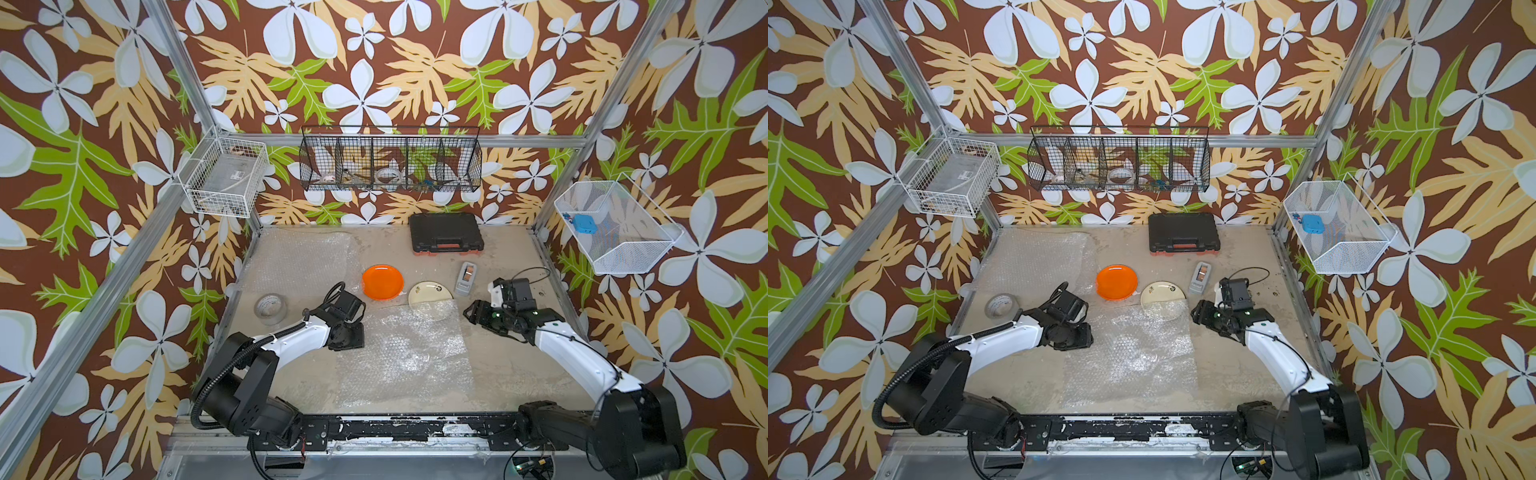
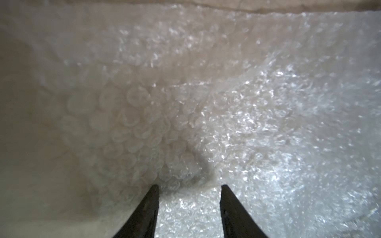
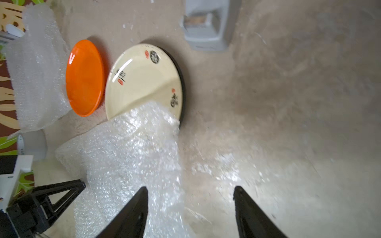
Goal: Wrap dinner plates in bubble wrap
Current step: Place the bubble wrap at the center of the board, then pick up the plate from the center of the board.
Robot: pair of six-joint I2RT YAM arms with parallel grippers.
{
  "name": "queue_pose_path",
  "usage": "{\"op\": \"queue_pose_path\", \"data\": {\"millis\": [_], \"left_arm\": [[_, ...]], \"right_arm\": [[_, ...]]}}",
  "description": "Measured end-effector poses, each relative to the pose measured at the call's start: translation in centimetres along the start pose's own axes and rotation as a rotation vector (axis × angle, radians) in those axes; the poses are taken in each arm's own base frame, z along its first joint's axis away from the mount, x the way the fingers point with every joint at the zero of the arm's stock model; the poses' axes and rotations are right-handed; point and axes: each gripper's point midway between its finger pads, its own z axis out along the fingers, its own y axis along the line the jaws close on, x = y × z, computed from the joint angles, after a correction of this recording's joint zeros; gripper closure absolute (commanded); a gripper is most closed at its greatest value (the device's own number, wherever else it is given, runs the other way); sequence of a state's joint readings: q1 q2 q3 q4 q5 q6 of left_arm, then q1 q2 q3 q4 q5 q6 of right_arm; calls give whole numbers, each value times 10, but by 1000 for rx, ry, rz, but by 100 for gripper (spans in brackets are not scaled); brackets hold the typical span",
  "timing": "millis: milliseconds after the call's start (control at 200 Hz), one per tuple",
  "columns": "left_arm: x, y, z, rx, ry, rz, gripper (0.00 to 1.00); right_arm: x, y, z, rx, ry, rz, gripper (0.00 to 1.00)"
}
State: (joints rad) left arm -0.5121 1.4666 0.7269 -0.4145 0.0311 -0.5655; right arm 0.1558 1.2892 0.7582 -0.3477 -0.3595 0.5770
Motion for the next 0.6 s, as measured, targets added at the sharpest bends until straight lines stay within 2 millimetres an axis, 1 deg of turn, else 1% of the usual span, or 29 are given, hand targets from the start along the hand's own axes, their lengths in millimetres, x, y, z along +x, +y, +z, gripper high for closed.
{"op": "queue_pose_path", "data": {"millis": [60,135,225,305,460,596], "left_arm": [[-2,9,-1,-52,-12,14,48],[-3,20,-2,-112,-22,19,48],[-5,31,-5,-177,-35,28,47],[-6,39,-7,-220,-44,36,47],[-12,41,-13,-241,-65,48,48],[-13,40,-16,-234,-74,53,48]], "right_arm": [[-6,5,14,-30,27,-4,39],[-9,8,29,-58,55,3,40],[-12,9,44,-83,74,13,41],[-11,7,55,-90,86,41,45],[-6,3,73,-114,109,93,50],[-8,2,83,-123,106,117,58]]}}
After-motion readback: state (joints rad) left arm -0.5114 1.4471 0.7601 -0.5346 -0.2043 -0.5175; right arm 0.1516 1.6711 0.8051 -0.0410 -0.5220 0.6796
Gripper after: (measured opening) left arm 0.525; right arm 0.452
